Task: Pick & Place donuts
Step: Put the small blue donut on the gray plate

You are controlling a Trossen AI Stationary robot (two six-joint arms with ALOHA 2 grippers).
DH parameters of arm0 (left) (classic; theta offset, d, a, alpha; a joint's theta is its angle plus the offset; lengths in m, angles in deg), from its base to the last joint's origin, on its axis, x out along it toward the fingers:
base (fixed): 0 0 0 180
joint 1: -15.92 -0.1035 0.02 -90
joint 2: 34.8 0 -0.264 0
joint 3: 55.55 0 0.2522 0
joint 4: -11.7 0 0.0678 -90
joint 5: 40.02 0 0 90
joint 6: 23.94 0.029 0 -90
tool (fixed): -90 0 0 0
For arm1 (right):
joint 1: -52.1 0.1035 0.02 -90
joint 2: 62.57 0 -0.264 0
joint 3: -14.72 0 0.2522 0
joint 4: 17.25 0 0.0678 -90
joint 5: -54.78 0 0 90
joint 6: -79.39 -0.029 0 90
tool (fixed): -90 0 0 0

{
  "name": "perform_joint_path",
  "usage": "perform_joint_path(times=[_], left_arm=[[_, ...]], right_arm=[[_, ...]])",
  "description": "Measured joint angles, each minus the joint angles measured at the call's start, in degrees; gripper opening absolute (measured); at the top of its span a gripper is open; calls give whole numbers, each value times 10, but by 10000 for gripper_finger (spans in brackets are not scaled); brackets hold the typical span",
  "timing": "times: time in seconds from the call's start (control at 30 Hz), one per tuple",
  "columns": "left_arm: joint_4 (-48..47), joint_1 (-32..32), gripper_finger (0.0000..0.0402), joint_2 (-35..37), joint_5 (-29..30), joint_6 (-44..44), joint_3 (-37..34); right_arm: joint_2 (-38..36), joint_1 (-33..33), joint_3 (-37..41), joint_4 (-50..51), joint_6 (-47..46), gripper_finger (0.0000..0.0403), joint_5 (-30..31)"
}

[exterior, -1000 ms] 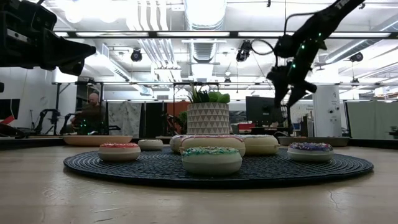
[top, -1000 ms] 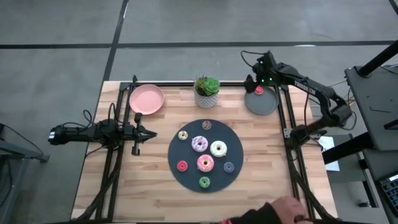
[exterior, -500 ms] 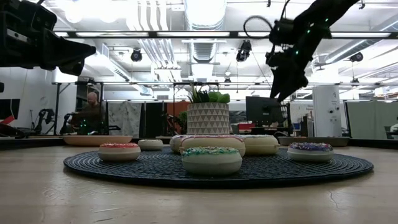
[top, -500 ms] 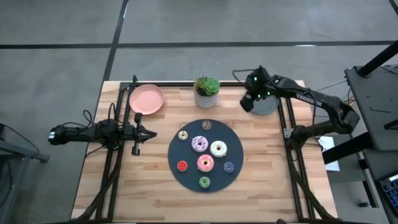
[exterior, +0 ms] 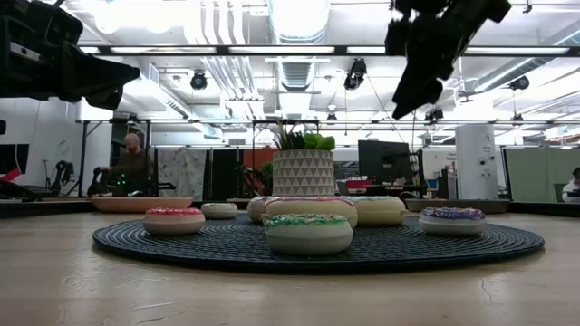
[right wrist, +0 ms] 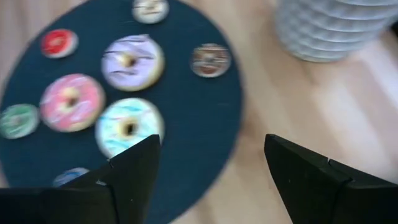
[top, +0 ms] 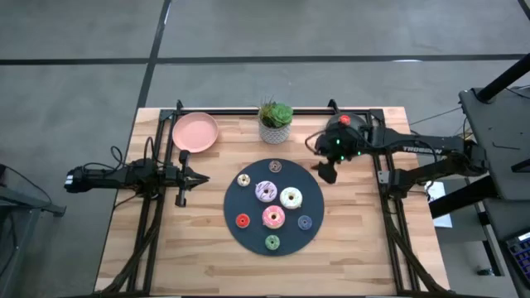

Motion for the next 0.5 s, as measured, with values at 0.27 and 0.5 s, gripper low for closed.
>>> perform_joint_path(times=[0.27, 0.5], left_arm=[[0, 0, 0, 0, 0, 0, 0], [0, 0, 0, 0, 0, 0, 0]], right_arm=[[0, 107, 0, -15, -40, 272, 0], [11, 174, -1, -25, -32, 271, 2]])
